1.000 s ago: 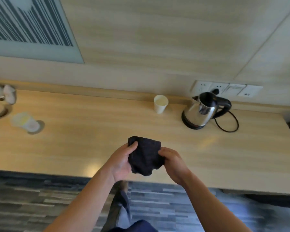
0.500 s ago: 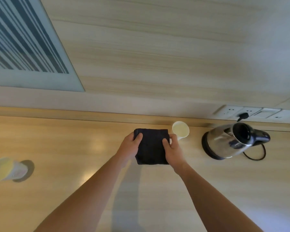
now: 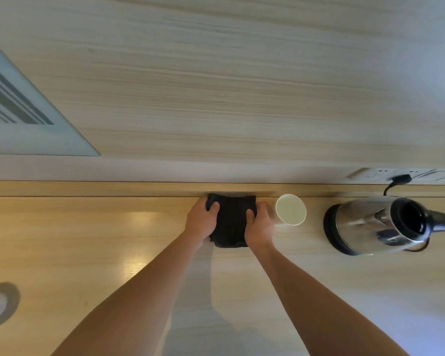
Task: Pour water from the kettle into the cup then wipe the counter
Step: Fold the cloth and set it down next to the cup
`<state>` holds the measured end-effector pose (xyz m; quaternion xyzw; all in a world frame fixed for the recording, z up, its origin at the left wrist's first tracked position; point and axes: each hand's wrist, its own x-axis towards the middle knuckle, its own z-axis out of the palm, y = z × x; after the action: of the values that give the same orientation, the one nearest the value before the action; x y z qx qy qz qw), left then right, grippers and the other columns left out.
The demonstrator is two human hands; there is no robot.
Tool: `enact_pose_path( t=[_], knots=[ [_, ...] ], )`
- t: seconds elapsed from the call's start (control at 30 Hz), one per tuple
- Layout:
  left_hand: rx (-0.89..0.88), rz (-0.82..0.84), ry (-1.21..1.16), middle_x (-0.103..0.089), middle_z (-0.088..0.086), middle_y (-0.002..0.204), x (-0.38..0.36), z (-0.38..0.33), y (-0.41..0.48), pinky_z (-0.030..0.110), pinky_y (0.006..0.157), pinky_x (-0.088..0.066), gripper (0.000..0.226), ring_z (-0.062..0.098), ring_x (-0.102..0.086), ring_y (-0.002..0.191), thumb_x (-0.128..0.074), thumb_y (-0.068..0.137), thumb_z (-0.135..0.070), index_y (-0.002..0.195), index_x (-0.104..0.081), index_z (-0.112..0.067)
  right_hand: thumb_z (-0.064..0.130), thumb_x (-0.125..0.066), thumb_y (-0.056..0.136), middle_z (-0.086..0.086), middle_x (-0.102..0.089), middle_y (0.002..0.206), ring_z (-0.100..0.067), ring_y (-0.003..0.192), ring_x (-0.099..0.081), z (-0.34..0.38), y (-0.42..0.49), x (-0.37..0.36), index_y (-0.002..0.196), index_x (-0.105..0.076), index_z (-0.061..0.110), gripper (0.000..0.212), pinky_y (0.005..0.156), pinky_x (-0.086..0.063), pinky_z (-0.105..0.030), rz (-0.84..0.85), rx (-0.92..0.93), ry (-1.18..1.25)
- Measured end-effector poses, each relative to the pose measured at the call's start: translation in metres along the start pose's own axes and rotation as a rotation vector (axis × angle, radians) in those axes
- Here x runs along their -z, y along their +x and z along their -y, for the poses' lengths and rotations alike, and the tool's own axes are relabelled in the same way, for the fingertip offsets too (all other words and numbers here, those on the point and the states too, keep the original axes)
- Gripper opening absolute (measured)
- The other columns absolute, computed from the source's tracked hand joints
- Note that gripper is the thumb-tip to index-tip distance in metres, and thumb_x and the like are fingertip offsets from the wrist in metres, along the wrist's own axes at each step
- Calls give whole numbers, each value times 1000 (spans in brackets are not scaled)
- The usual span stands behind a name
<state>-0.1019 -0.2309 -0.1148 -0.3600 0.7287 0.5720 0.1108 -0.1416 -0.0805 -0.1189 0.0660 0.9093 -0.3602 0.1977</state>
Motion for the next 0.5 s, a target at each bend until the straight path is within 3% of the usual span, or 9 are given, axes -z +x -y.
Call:
enact_pose_path(
  t=[0.13, 0.27, 0.37, 0.5],
  knots=[
    [-14, -2, 85, -64, 12, 140, -4, 5, -3, 38, 94, -54, 48, 35, -65, 126, -58, 107, -16, 152, -43, -15, 27, -47, 108, -4, -58, 109, -28, 97, -65, -2, 0, -6, 128, -44, 15, 24, 84, -61, -56, -29, -28, 32],
    [-96, -60, 189, -68, 13, 129, -8, 18, -14, 31, 78, -58, 71, 30, -72, 108, -62, 102, -9, 161, -24, -17, 21, -49, 106, -15, -46, 142, -34, 119, -60, -1, -12, -8, 148, -32, 15, 46, 95, -58, -53, -18, 41, -31],
    [-203, -141, 231, -64, 9, 130, -10, 28, -20, 32, 81, -63, 73, 26, -71, 111, -68, 98, -10, 159, -29, -20, 21, -53, 104, -15, -35, 147, -32, 128, -50, -6, -22, -7, 150, -31, 14, 52, 100, -54, -43, -2, 121, -263],
    [-271, -203, 413, -53, 16, 135, -14, 36, -37, 35, 82, -61, 76, 30, -65, 111, -70, 98, -21, 161, -29, -15, 35, -50, 104, -12, -22, 159, -32, 144, -34, -17, -37, -5, 156, -26, 21, 59, 111, -42, -44, 32, 243, -590]
  ],
)
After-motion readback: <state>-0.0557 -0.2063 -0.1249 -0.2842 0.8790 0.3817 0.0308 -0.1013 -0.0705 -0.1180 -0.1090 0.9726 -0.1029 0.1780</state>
